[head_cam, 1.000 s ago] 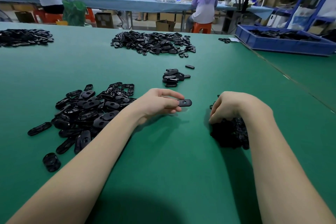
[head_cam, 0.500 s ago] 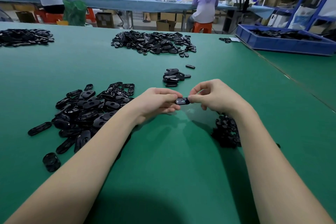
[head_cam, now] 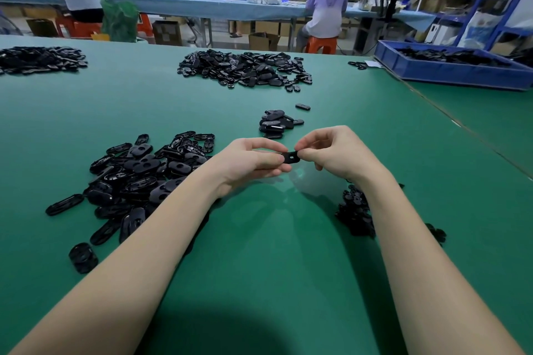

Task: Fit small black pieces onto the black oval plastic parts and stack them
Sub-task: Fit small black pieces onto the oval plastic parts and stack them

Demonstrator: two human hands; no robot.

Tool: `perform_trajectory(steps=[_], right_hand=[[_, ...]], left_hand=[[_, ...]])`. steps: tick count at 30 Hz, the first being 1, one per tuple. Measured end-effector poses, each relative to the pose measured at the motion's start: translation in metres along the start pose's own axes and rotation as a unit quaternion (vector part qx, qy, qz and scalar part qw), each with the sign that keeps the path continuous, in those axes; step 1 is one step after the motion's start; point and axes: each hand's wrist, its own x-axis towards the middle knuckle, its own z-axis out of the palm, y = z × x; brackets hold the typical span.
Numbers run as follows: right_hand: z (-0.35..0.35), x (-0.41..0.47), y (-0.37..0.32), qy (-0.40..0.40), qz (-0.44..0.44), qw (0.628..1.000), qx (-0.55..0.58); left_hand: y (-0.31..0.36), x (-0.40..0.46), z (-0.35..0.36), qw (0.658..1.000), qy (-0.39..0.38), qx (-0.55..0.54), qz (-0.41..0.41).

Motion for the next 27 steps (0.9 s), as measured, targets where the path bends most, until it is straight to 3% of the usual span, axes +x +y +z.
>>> perform_trajectory(steps=[27], right_hand=[[0.0063, 0.0013, -0.0011, 0.016, 0.083, 0.996, 0.038]], left_hand=[[0.0042, -0.0037, 0.0017, 1.0, -0.009, 0.012, 0.018]])
